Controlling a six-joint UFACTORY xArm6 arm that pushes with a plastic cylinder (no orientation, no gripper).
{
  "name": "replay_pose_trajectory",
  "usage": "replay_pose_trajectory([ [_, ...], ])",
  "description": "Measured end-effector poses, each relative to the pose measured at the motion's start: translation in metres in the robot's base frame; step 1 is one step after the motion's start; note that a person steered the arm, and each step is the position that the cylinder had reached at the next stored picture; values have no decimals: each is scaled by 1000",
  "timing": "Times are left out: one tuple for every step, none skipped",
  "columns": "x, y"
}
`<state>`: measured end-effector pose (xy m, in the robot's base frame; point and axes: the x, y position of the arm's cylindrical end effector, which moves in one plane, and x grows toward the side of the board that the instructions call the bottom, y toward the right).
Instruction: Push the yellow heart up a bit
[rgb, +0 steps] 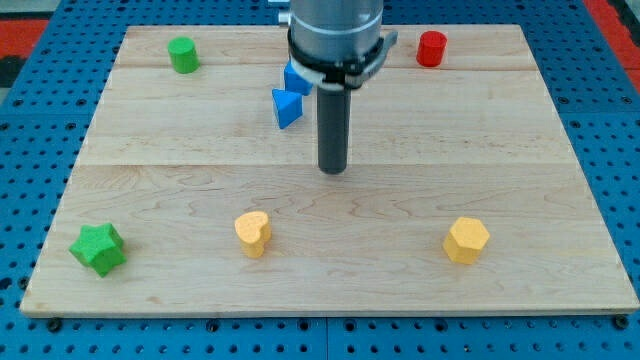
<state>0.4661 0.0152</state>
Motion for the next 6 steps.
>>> replay_pose_trajectory([
  [61,19],
  [77,18],
  [81,18],
  [118,18],
  [145,-30],
  [145,-86],
])
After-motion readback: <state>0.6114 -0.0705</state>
